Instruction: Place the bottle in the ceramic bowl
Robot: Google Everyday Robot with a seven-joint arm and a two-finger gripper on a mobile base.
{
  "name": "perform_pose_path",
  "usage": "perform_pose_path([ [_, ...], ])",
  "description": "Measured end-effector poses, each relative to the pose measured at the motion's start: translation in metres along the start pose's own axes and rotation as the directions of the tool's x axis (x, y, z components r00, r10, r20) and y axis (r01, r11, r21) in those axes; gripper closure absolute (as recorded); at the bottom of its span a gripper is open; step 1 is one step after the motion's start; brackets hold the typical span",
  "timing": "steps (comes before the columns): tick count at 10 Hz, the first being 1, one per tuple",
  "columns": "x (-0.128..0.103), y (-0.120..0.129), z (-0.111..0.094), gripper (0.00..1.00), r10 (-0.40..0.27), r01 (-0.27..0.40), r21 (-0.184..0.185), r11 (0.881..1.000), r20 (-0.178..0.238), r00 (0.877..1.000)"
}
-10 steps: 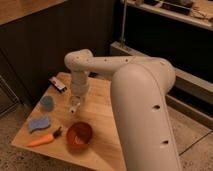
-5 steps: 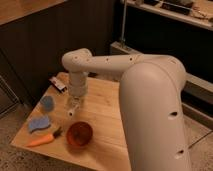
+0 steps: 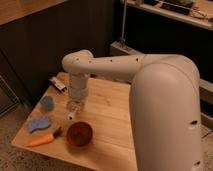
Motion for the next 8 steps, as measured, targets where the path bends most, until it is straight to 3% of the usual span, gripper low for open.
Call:
perform_pose_path([
  [8, 0.043, -0.005, 0.018, 1.0, -0.062, 0.063, 0.02, 0.998, -0.017, 0.998],
])
